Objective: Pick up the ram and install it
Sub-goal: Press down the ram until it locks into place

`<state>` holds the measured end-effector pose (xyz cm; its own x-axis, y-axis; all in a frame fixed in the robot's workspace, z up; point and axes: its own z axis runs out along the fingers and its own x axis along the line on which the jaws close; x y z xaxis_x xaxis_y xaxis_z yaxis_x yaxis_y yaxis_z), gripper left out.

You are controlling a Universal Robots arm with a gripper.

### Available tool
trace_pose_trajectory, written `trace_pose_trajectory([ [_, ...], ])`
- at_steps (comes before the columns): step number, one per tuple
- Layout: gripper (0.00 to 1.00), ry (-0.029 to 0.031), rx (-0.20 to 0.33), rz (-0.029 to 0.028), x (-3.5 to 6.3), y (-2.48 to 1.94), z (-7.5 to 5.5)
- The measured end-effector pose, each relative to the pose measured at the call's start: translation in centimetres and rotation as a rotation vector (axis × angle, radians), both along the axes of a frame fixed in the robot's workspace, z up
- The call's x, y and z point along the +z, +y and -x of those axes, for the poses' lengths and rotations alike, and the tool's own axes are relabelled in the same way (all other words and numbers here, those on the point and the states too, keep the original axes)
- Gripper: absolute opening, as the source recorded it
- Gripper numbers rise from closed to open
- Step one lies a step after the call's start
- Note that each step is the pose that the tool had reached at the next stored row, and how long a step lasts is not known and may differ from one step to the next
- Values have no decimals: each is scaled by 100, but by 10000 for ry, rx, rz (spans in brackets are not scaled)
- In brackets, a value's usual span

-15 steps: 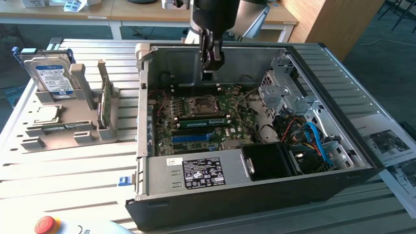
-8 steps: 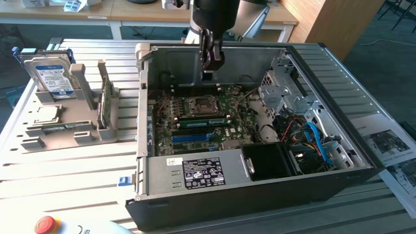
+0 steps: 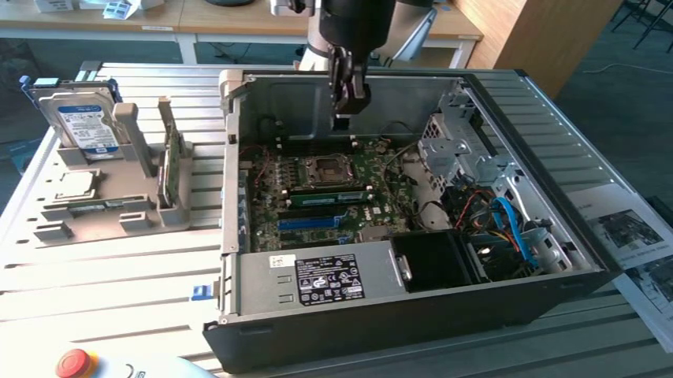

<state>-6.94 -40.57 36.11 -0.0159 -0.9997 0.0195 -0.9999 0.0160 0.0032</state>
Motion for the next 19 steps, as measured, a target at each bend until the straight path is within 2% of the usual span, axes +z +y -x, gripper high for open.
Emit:
trace_pose_trajectory([
  [6,10,1,0,1,0,-8,-76],
  [19,10,1,0,0,0,-7,-77],
])
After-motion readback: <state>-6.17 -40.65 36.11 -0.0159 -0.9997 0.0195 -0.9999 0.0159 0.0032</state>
